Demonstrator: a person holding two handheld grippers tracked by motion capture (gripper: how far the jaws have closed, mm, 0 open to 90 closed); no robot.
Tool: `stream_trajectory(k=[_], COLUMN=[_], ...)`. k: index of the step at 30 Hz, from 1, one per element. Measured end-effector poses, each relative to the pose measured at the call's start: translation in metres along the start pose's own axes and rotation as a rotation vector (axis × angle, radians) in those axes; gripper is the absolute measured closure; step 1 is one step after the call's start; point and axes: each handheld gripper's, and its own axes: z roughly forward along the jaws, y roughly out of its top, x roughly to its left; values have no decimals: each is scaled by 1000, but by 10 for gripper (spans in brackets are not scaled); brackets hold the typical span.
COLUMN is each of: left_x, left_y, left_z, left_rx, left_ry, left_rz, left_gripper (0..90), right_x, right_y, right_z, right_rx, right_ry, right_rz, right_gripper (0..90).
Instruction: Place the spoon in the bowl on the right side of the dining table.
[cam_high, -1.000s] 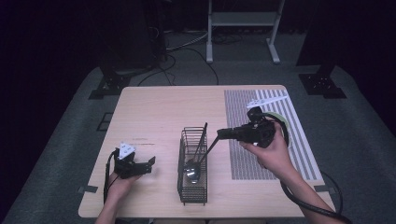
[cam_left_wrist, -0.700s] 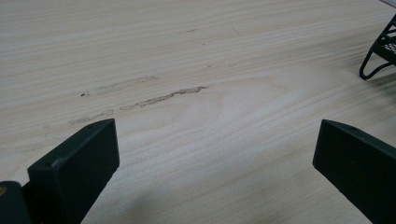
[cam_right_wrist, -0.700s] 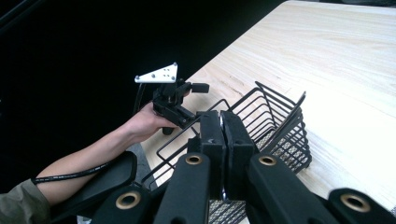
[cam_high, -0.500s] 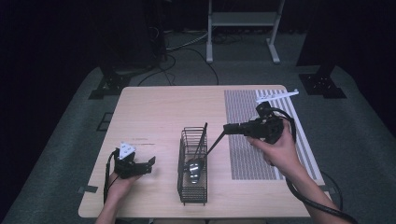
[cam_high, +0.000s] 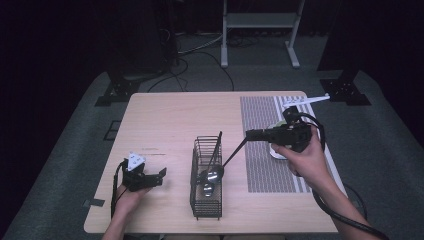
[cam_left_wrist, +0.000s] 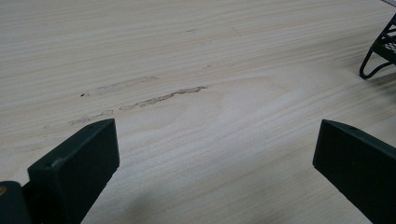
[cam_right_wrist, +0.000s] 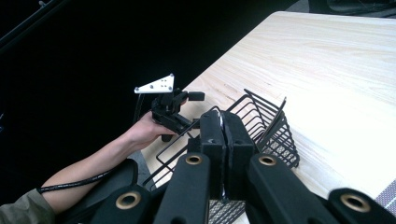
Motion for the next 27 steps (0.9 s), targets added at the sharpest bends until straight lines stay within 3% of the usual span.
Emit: stream_trajectory(k=[27], left_x=[0], left_y=[0], left_z=[0], left_rx=[-1], left_ry=[1], left_rz=[-4], left_gripper=[0], right_x=[-18], right_y=[-13], right_z=[-30], right_rx=[-26], right_ry=[-41], right_rz=[48], right_gripper=[886])
